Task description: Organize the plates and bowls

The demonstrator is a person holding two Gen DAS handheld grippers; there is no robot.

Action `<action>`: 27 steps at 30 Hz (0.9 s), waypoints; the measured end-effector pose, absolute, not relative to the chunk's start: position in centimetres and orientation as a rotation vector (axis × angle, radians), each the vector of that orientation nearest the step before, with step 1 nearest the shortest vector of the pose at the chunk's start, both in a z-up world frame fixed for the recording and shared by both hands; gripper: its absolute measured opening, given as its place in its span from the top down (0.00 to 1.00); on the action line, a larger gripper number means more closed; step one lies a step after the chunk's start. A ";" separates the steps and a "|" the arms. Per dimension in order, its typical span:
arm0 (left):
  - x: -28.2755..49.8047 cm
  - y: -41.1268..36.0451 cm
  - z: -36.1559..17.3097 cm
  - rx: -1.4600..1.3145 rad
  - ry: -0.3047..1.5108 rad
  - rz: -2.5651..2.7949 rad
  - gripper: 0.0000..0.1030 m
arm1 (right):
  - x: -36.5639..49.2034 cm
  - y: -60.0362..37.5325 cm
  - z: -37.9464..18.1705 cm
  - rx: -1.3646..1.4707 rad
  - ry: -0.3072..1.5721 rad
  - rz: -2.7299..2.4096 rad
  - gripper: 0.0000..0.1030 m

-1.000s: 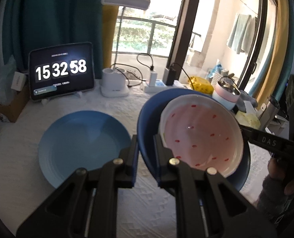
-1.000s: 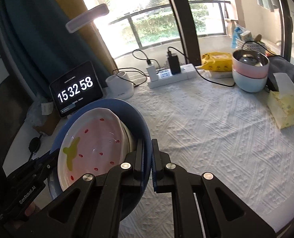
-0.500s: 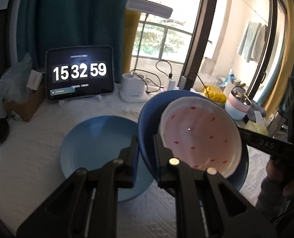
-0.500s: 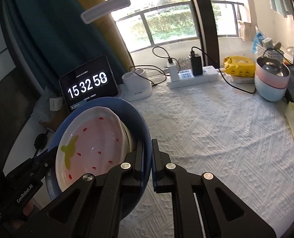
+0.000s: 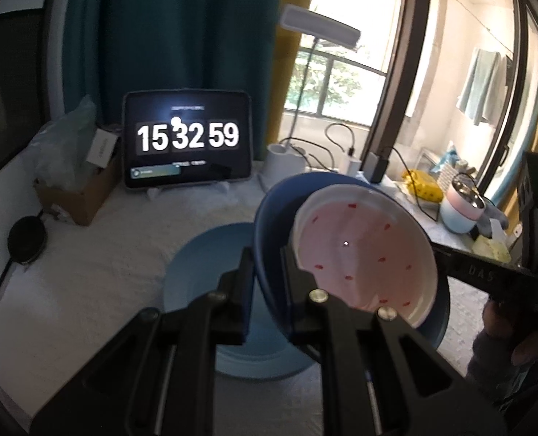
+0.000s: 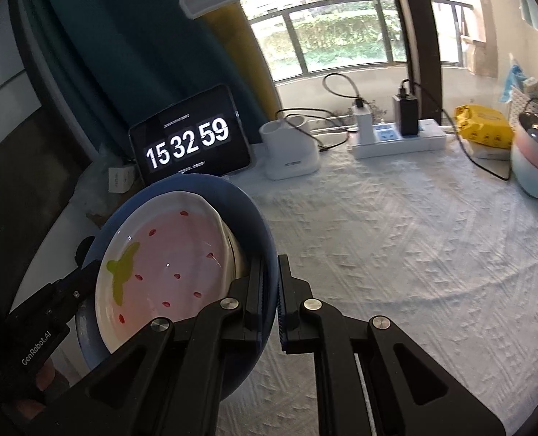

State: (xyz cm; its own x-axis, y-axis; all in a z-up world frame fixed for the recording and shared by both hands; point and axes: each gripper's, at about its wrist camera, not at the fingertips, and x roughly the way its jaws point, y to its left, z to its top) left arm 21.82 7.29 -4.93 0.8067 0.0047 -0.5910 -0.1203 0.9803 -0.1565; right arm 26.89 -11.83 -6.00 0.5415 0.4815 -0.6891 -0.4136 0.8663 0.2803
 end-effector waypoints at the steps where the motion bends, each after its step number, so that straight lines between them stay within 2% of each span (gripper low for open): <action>1: 21.8 7.6 -5.0 -0.193 0.630 0.074 0.89 | 27.0 -11.5 -6.1 0.086 0.849 0.538 0.91; 27: 23.7 13.8 -7.6 -0.284 0.670 0.138 0.89 | 30.2 -4.7 -8.7 0.022 0.936 0.573 0.91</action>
